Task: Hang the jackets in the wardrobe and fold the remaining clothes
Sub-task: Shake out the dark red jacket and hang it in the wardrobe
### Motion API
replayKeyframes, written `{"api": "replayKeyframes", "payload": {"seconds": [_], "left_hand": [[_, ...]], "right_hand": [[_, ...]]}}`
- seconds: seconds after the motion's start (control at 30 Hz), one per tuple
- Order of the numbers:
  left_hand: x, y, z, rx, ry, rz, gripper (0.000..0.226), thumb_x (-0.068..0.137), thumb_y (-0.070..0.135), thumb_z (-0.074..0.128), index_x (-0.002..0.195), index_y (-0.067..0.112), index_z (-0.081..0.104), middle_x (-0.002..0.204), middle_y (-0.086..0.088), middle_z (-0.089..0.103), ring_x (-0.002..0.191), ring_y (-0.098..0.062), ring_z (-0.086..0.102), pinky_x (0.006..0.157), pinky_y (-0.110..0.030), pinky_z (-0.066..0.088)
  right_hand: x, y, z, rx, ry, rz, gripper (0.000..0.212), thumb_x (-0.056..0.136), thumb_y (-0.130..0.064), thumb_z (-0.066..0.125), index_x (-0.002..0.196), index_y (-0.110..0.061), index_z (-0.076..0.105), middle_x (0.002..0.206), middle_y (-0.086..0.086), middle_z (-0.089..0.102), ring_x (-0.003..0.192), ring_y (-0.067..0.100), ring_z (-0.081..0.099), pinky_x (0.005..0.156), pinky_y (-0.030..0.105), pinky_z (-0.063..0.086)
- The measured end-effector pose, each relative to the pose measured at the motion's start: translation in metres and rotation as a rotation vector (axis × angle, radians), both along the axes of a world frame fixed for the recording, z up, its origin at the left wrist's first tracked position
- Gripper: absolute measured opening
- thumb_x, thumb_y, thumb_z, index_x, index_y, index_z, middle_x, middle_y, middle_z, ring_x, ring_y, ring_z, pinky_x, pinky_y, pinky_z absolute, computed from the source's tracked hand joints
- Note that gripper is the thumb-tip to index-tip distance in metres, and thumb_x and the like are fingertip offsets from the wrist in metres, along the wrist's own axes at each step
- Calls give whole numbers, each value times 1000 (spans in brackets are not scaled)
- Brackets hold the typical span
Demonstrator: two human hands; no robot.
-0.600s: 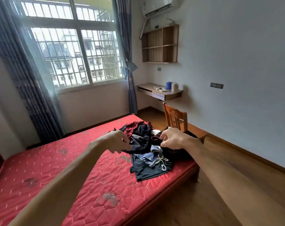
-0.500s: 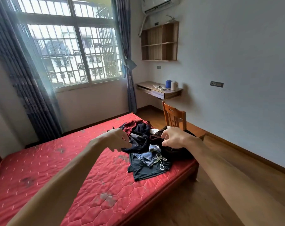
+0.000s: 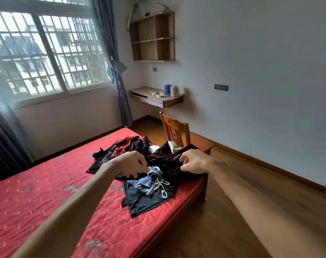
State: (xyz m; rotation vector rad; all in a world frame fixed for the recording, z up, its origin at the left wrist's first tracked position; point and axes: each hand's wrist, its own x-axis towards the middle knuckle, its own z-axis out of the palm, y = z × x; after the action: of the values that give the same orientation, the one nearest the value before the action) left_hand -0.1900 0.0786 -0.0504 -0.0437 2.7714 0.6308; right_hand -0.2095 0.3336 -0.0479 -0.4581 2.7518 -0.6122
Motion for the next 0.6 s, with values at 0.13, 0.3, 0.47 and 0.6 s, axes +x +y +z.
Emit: {"api": "replayKeyframes", "payload": {"seconds": [0.13,0.3,0.47,0.6], "left_hand": [[-57,0,-14,35,-16,-34,21,88,31,71,105,19,71,68,3,67,53,-10,63,49,-22,47],[-139,-4,-7,66,-8,-106,24,90,34,69,109,20,69,94,-4,74,73,-13,73,68,-32,63],[-214,-5,-15,66,-30,-166,28,90,35,70,113,19,67,94,-3,74,72,-12,74,55,-24,55],[-259,1,-23,62,-83,-208,27,90,36,69,113,22,65,101,-5,74,76,-12,74,54,-21,53]], "right_hand": [[-41,4,-3,34,-4,-54,45,92,-26,65,135,-23,57,133,-2,60,122,16,56,97,24,45],[-108,2,1,66,24,-132,46,91,-25,66,136,-22,57,135,3,59,122,20,57,101,33,49],[-170,-3,-2,82,26,-184,46,90,-23,64,136,-21,57,136,3,58,122,20,57,100,32,49],[-208,-1,-12,88,2,-221,46,90,-24,63,136,-23,57,136,1,58,122,19,57,100,32,49]]}}
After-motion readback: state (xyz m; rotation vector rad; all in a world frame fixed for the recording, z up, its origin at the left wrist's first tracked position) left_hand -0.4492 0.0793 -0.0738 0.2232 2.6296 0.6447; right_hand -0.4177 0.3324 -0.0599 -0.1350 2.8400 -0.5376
